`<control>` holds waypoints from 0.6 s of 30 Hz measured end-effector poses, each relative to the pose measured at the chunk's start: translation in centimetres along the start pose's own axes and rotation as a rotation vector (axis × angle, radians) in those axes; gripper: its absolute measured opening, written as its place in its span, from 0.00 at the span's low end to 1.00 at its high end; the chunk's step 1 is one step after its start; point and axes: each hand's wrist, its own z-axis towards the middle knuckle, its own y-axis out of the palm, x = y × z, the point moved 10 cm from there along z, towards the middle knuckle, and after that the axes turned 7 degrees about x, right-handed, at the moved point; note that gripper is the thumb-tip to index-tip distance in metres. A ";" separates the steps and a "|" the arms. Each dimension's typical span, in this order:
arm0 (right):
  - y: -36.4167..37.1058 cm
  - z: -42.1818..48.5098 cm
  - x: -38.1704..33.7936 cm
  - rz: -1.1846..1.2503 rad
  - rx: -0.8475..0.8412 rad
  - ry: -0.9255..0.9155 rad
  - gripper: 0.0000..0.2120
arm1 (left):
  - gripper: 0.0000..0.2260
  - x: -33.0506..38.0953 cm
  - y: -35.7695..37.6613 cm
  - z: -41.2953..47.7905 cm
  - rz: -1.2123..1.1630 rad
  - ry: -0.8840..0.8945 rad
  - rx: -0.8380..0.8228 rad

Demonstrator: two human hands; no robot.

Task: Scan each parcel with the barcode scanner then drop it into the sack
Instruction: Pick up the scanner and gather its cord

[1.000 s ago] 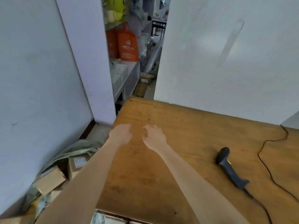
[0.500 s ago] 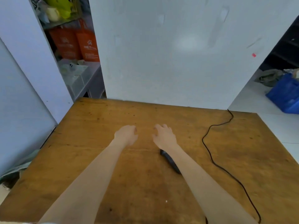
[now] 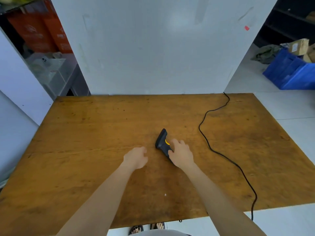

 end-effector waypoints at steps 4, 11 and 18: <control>1.1 0.0 1.3 -0.009 -0.003 0.034 0.23 | 0.19 0.0 1.3 0.0 -0.019 -0.018 -0.017; 3.7 0.2 2.4 -0.105 -0.061 0.102 0.26 | 0.19 0.3 2.9 0.8 -0.168 -0.060 -0.039; 5.0 0.6 3.1 -0.144 -0.012 0.118 0.23 | 0.27 -0.2 5.3 2.1 -0.566 -0.207 -0.049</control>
